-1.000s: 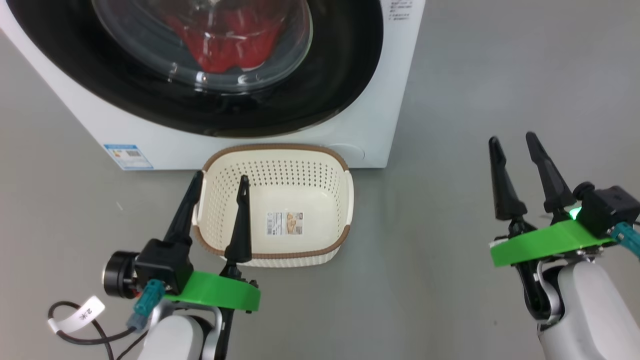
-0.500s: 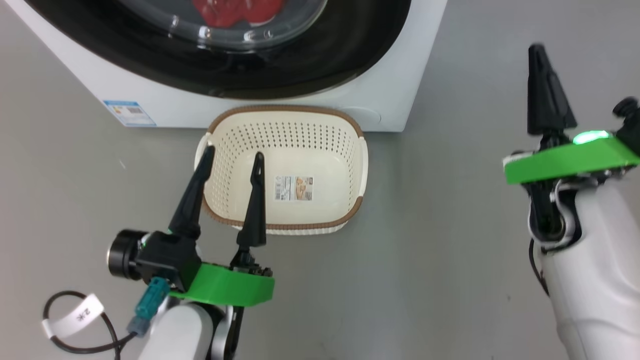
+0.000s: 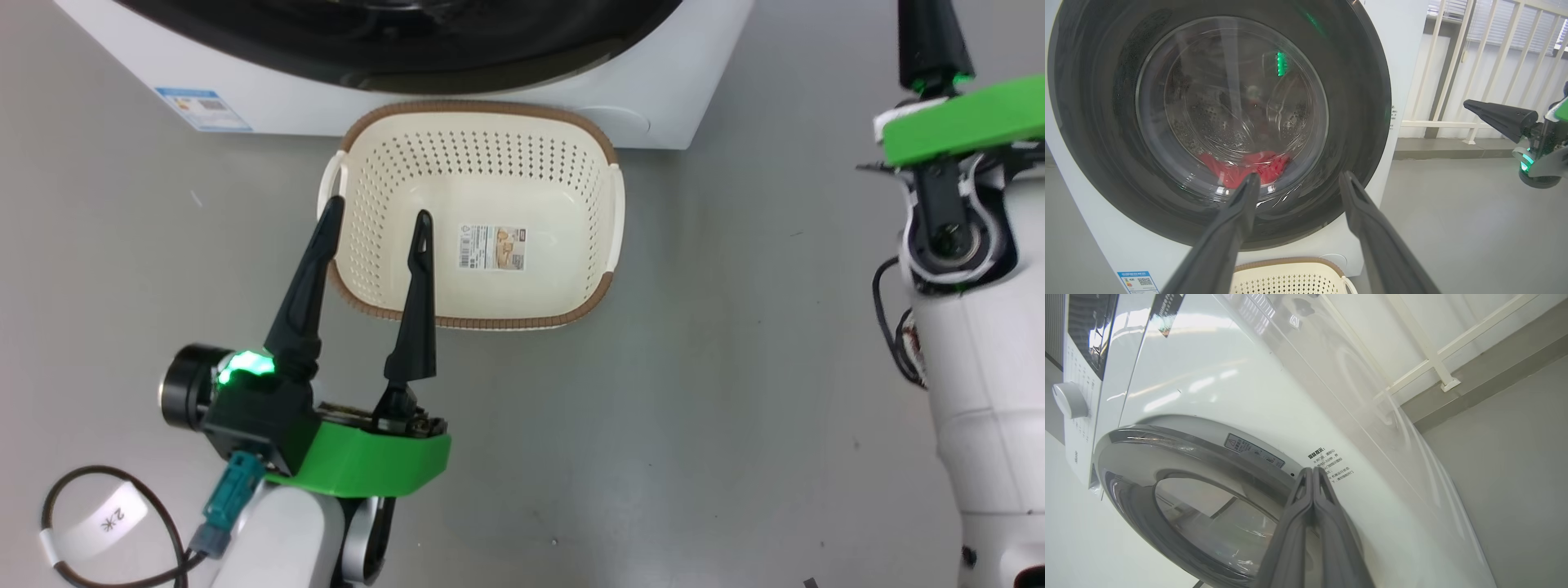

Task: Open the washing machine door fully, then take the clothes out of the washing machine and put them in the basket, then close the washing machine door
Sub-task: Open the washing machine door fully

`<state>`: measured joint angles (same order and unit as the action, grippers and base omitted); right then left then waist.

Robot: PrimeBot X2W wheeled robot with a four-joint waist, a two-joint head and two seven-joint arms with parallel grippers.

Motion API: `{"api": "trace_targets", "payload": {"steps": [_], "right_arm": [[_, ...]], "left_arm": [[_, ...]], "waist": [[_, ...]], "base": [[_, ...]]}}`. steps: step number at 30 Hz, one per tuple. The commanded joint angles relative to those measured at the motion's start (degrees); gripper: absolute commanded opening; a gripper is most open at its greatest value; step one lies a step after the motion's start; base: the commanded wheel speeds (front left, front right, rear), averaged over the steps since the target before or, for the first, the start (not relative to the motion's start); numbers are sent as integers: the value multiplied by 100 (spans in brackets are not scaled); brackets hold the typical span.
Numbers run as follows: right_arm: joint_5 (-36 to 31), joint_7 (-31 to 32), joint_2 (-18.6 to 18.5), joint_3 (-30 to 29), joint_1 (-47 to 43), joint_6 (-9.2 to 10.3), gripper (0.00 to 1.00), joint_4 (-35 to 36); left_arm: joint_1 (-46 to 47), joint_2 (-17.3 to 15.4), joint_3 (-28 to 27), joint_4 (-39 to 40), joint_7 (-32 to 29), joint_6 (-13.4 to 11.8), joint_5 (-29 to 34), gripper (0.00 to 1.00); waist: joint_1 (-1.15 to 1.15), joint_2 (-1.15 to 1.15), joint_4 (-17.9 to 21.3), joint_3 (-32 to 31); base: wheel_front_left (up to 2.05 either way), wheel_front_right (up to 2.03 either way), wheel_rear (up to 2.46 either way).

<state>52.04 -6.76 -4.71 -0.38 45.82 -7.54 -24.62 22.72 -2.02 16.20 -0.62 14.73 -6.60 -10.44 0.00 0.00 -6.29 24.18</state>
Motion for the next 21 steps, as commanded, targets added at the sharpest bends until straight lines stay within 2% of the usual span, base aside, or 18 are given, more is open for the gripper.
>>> {"api": "trace_targets", "payload": {"steps": [1, 12, 21], "right_arm": [[284, 101, -20, 152, 242, 5, 0, 115], [1754, 989, -296, 378, 997, 5, 0, -180], [2162, 1753, -610, 653, 1625, 5, 0, -502]], "left_arm": [[151, -86, -166, 186, 27, -14, 86, 100], [238, -86, -115, 240, 27, 18, 67, 100], [280, -86, -39, 246, 27, 6, 75, 100]], "waist": [[0, 0, -61, 115], [0, 0, -180, 396], [0, 0, -316, 625]], "base": [[0, 0, 0], [0, 0, 0], [0, 0, 0]]}}
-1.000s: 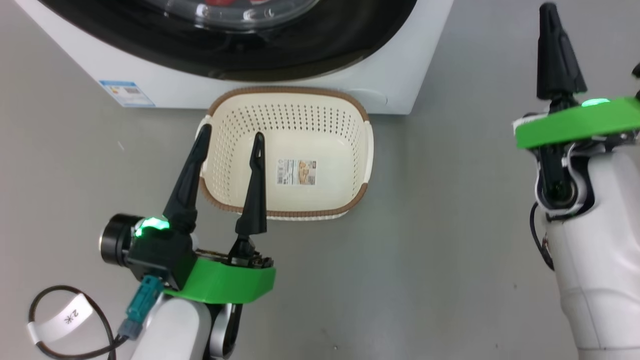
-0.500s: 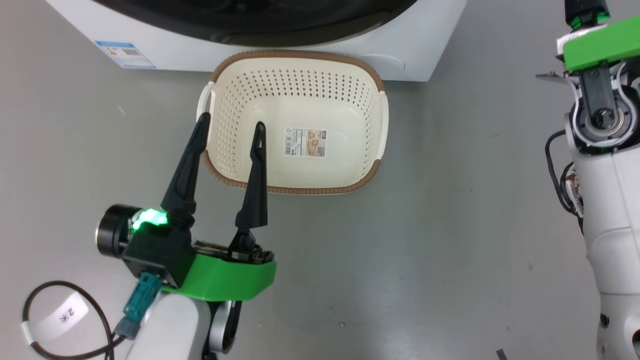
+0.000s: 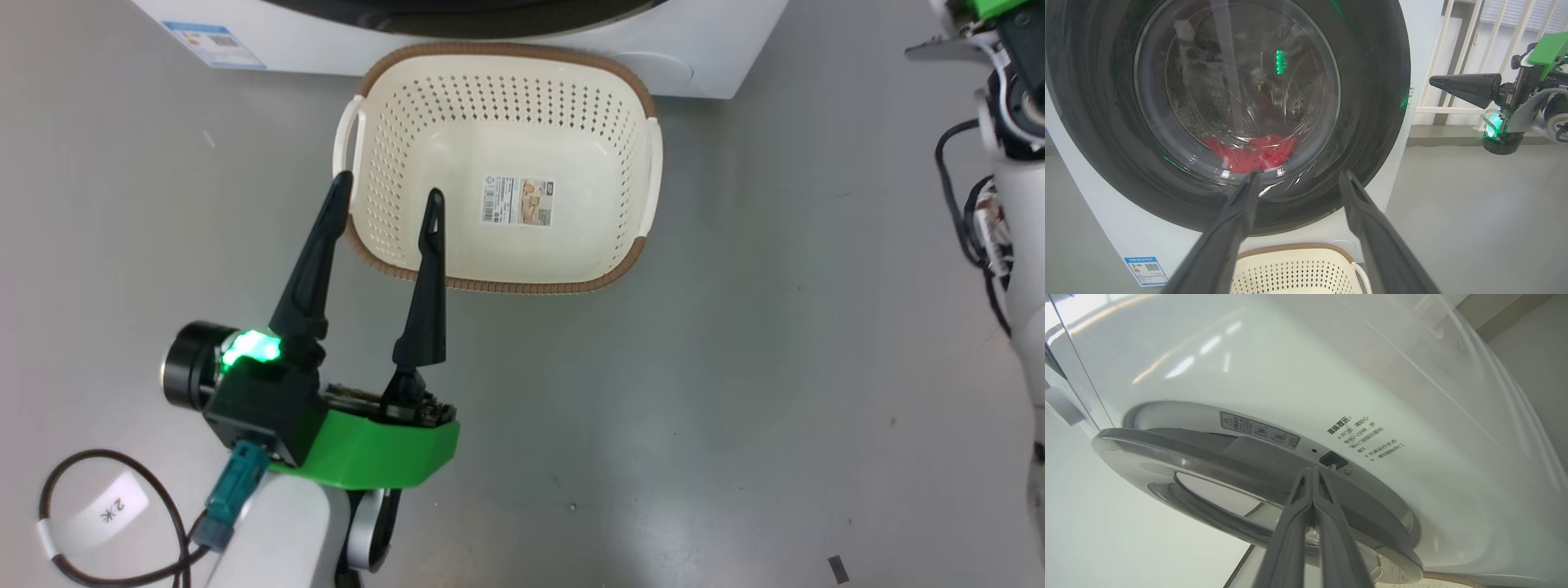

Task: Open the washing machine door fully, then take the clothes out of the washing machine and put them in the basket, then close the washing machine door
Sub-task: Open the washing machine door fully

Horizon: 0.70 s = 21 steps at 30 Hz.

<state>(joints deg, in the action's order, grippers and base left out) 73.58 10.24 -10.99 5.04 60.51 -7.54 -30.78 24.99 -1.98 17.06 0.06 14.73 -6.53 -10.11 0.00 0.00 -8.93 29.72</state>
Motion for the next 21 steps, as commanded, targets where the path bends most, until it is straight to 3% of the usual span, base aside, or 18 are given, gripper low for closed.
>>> {"api": "trace_targets", "payload": {"steps": [1, 7, 21], "right_arm": [[6, 102, -16, 143, 229, 5, 0, 80], [229, 433, -99, 177, 575, 5, 0, -121], [221, 478, -231, 321, 1021, 5, 0, -358]], "left_arm": [[58, -89, -115, 189, 27, -6, 36, 100], [105, -89, -58, 215, 27, -27, -14, 100], [169, -89, 0, 292, 27, -68, -66, 100]], "waist": [[0, 0, -69, 106], [0, 0, -196, 238], [0, 0, -395, 431]], "base": [[0, 0, 0], [0, 0, 0], [0, 0, 0]]}}
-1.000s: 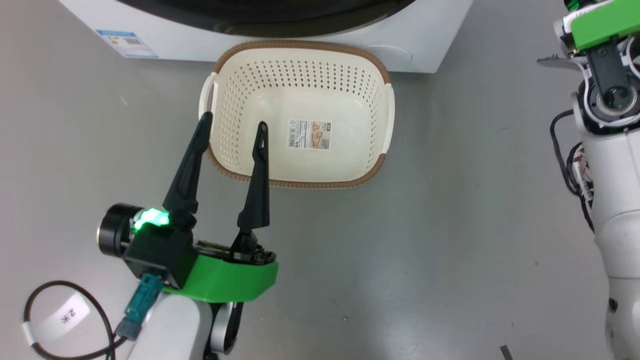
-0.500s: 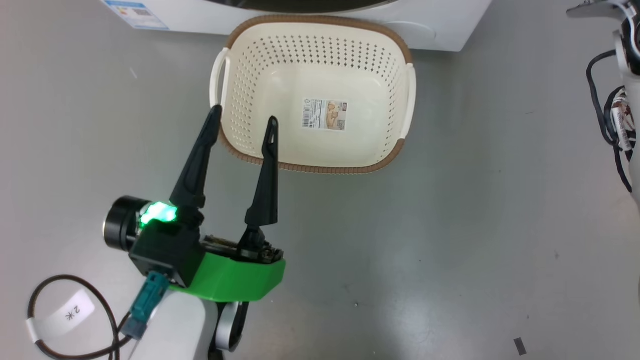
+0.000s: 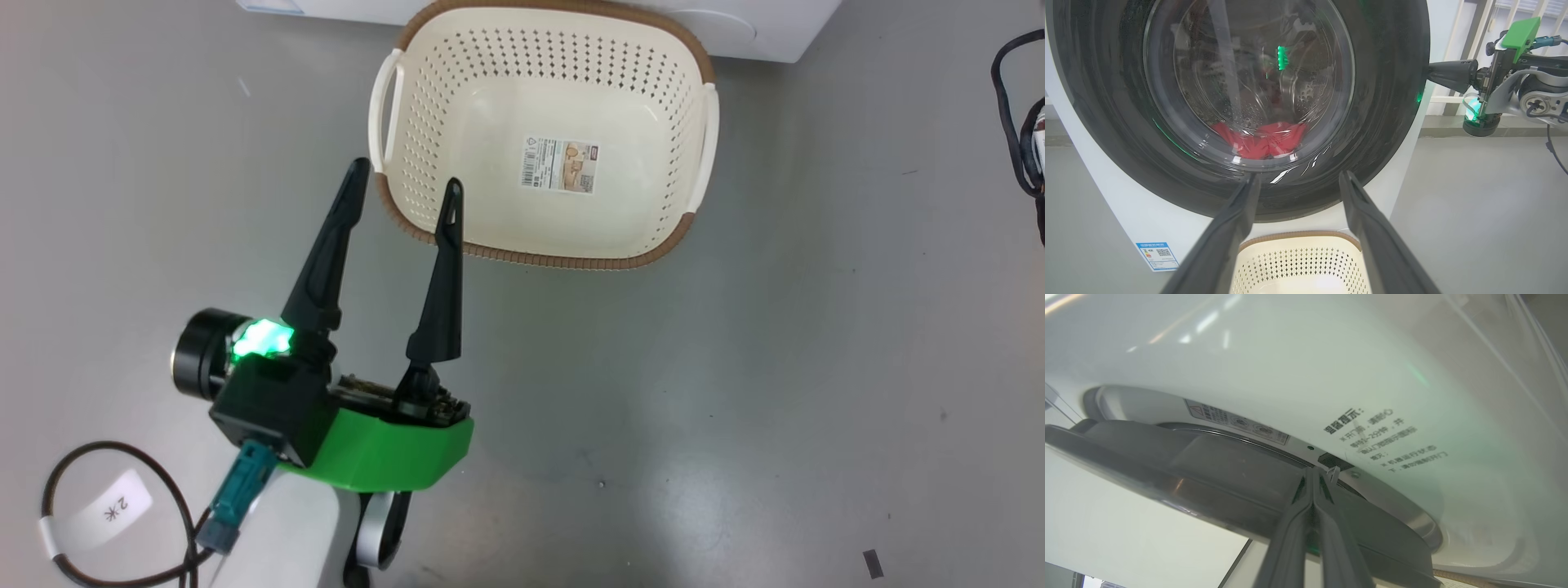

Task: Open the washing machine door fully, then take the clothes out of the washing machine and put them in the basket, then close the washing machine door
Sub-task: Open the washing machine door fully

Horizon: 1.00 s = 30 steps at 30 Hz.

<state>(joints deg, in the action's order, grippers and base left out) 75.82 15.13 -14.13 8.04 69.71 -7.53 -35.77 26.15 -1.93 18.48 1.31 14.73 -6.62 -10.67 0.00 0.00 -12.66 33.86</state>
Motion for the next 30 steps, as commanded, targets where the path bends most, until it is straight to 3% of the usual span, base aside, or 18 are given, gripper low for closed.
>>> {"api": "trace_targets", "payload": {"steps": [1, 12, 30], "right_arm": [[-2, -5, 71, 35, 121, 4, 0, 126], [93, 102, -72, 131, 347, 4, 0, -112], [559, 1112, -103, 452, 251, 4, 0, -131]], "left_arm": [[58, -95, -128, 173, 27, -64, -17, 100], [52, -95, -100, 154, 27, -86, -47, 100], [15, -95, -115, 58, 27, -74, -14, 100]], "waist": [[0, 0, -41, 27], [0, 0, -244, 60], [0, 0, -186, -92]], "base": [[0, 0, 0], [0, 0, 0], [0, 0, 0]]}}
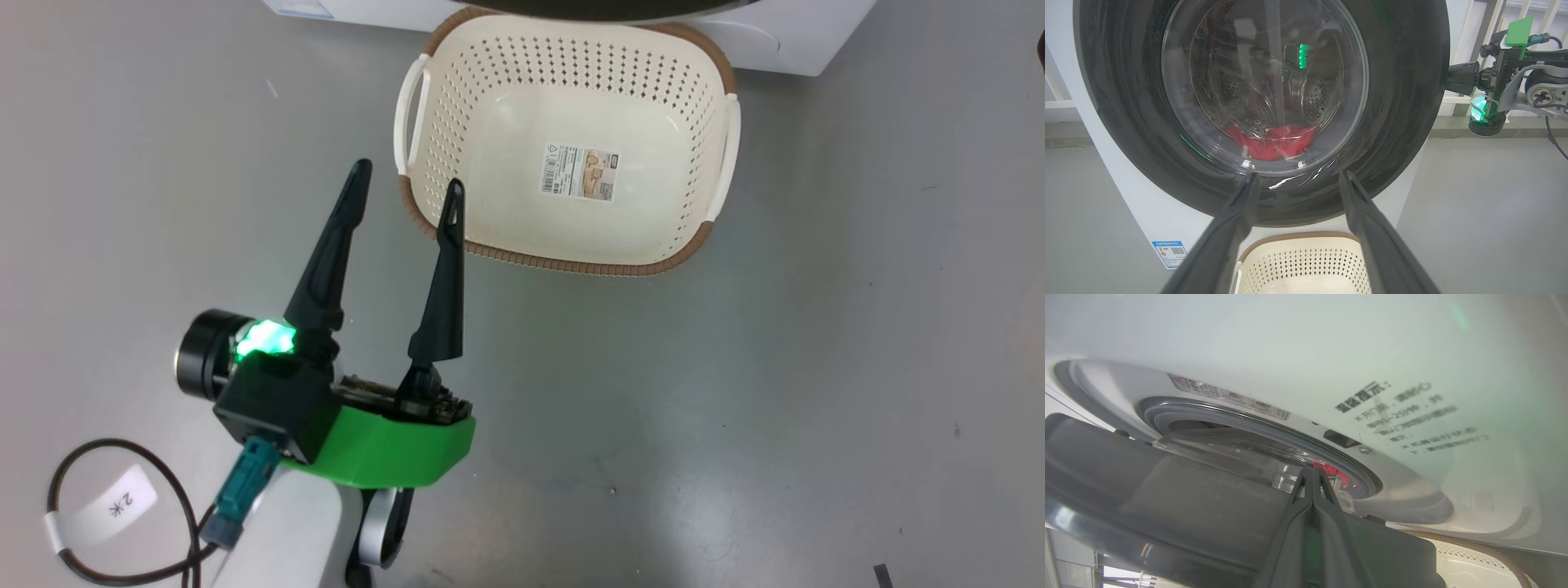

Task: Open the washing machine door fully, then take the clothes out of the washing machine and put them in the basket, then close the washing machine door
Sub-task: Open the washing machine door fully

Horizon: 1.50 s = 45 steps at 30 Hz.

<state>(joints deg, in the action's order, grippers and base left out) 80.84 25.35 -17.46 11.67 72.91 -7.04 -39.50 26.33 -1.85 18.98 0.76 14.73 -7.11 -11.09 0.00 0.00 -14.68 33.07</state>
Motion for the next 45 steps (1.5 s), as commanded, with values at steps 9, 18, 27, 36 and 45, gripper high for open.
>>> {"api": "trace_targets", "payload": {"steps": [9, 18, 27, 36, 45], "right_arm": [[236, 339, 248, 153, -266, -45, 0, 416], [389, 471, 276, 204, -656, -45, 0, 580], [539, 658, 270, 259, -1031, -45, 0, 821], [623, 841, 209, 325, -1413, -45, 0, 1156], [679, 981, 171, 385, -1796, -45, 0, 1431]], "left_arm": [[-4, -103, -208, 86, 27, -6, 70, 100], [-38, -103, -218, 16, 27, 14, 77, 100], [-122, -103, -269, -15, 27, 7, 62, 100], [-242, -103, -324, -36, 27, -4, 38, 100], [-312, -103, -328, -67, 27, -54, -17, 100]], "waist": [[0, 0, 127, -89], [0, 0, 173, -294], [0, 0, 143, -582], [0, 0, 84, -805], [0, 0, -77, -964]], "base": [[0, 0, 0], [0, 0, 0], [0, 0, 0], [0, 0, 0], [0, 0, 0]]}}
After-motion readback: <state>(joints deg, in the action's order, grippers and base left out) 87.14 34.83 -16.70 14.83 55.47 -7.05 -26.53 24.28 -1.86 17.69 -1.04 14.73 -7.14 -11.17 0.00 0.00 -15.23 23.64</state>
